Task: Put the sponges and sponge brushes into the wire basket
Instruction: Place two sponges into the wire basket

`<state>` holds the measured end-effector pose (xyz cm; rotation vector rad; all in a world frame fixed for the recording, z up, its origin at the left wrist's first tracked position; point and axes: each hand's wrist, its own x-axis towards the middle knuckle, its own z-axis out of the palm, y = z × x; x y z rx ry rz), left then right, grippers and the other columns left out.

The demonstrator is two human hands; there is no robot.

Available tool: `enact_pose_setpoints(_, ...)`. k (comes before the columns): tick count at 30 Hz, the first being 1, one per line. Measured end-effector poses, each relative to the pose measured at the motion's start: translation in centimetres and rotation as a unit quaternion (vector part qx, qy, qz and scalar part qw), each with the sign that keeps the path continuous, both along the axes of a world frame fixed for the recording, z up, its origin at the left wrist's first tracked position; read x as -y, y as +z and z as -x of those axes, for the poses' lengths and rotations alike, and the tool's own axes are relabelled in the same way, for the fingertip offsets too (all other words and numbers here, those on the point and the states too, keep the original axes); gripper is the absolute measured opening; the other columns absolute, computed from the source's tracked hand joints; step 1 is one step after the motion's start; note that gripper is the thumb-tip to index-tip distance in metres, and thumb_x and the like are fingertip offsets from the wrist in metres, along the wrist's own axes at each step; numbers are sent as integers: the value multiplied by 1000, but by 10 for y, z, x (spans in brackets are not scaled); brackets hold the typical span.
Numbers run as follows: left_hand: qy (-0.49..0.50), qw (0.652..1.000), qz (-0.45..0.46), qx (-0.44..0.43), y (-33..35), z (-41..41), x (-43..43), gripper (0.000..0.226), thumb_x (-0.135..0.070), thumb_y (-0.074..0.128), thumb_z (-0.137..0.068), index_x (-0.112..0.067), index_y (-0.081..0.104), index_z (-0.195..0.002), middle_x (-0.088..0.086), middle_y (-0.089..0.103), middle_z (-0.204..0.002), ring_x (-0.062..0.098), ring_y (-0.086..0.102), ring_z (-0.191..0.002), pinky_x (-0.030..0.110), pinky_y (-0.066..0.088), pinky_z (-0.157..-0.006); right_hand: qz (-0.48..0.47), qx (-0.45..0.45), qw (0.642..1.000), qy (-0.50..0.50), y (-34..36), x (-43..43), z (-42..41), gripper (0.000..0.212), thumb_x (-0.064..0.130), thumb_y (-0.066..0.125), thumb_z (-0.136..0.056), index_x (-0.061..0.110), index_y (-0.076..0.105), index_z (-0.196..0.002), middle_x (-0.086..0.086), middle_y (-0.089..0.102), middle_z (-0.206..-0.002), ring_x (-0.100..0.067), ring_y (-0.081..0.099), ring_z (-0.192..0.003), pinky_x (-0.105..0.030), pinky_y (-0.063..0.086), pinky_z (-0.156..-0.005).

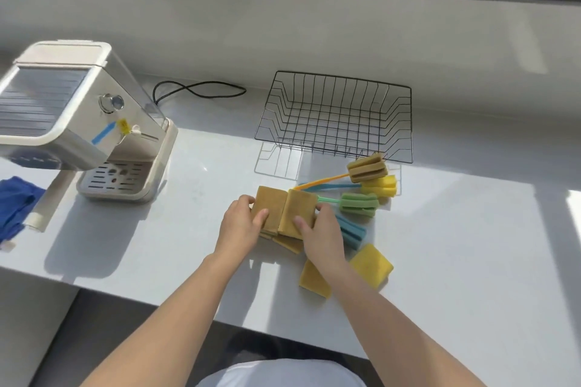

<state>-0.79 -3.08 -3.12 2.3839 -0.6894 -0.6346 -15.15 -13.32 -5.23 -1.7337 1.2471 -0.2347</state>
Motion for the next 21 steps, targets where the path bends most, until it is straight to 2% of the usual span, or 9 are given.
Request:
enact_pose_setpoints(2,21,1000,10,-17,0,2,1,37,-33,65,-93,-12,56,-122,7,63,-102,24,60,-96,38,49,-84,-37,20,999,-14,-1,3,1,46,40,66,-92,23,45,-130,-1,64,-121,-20,62,-110,-45,53,-93)
enact_pose_setpoints(4,44,998,25,-37,1,3,2,34,-30,68,-91,-14,58,-119,4,63,-91,22,61,-88,34,48,-76,-65,38,997,-27,-2,7,2,44,37,67,-93,25,45,-129,0,67,-113,-18,65,-105,-40,55,-89)
enact_pose_setpoints(7,70,995,46,-63,2,6,5,31,-27,71,-90,-17,59,-116,2,62,-83,18,62,-80,26,44,-65,-86,60,994,-33,2,12,9,37,33,67,-94,28,46,-124,11,65,-96,-2,64,-89,-15,46,-66)
enact_pose_setpoints(9,76,993,61,-71,5,5,8,31,-27,71,-89,-18,60,-116,6,62,-87,22,63,-83,28,45,-66,-86,68,993,-36,6,16,14,35,33,66,-95,31,45,-123,16,61,-90,4,60,-81,-9,41,-55)
enact_pose_setpoints(13,74,990,105,-62,17,-1,20,25,-25,73,-88,-23,60,-110,3,59,-81,18,61,-75,28,46,-66,-77,104,989,-68,17,28,24,35,32,67,-94,34,46,-121,7,63,-85,-3,61,-80,-15,40,-61)
enact_pose_setpoints(18,60,984,155,-62,36,-18,54,25,-25,73,-88,-26,59,-110,1,59,-80,16,60,-73,33,51,-73,-56,155,981,-103,39,51,30,35,31,68,-93,32,50,-123,-3,64,-89,-16,64,-84,-35,54,-76)
enact_pose_setpoints(21,42,981,179,-59,46,-29,82,25,-25,72,-89,-24,60,-111,1,59,-80,15,59,-73,32,49,-71,-31,174,977,-117,55,71,27,33,29,67,-94,30,50,-122,-3,63,-93,-18,63,-89,-31,54,-78)
